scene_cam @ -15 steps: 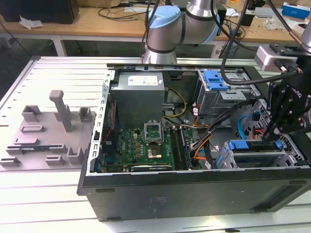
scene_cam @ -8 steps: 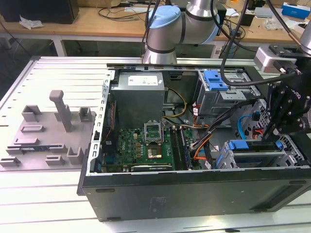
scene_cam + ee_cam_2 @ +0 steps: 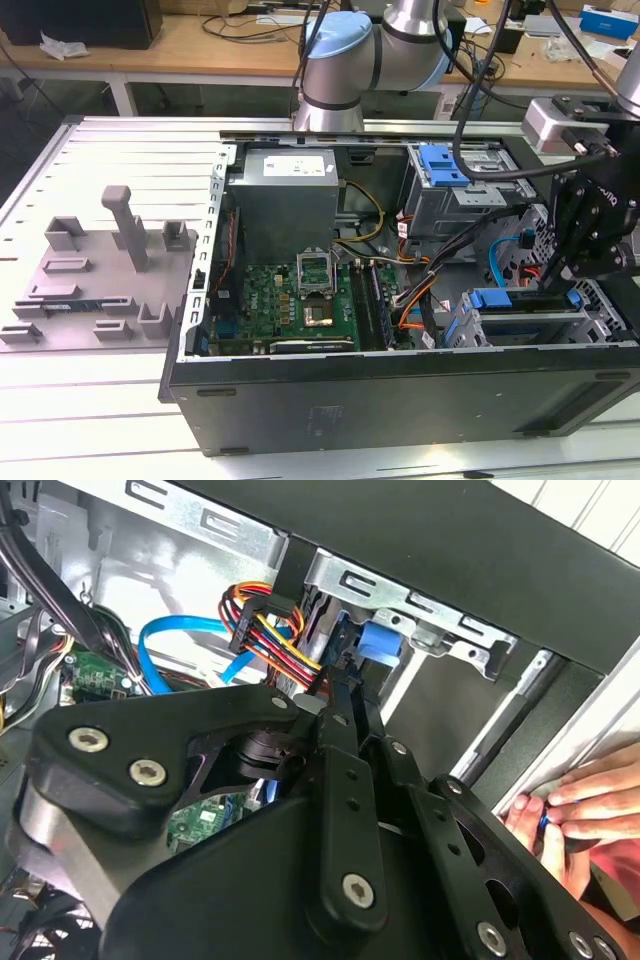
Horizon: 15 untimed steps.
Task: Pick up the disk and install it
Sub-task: 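Insert the first disk wire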
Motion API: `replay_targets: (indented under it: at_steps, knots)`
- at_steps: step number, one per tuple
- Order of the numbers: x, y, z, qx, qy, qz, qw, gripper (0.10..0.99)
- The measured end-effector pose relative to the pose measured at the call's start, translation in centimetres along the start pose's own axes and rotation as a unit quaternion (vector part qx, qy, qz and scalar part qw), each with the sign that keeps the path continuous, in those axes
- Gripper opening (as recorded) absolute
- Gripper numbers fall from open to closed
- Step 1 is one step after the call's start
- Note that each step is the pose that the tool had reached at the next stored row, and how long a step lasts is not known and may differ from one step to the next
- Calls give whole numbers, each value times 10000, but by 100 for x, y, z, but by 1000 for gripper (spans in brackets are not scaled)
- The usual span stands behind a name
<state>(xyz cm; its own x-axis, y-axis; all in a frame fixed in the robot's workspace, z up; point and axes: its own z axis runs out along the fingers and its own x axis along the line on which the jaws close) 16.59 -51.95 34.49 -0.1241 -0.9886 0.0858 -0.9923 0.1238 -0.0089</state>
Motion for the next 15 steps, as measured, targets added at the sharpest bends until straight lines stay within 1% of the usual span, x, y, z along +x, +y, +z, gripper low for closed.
replay_targets:
  at_steps: [15]
  knots:
    - [-6, -1, 60, 1, -3, -11, 10000, 169]
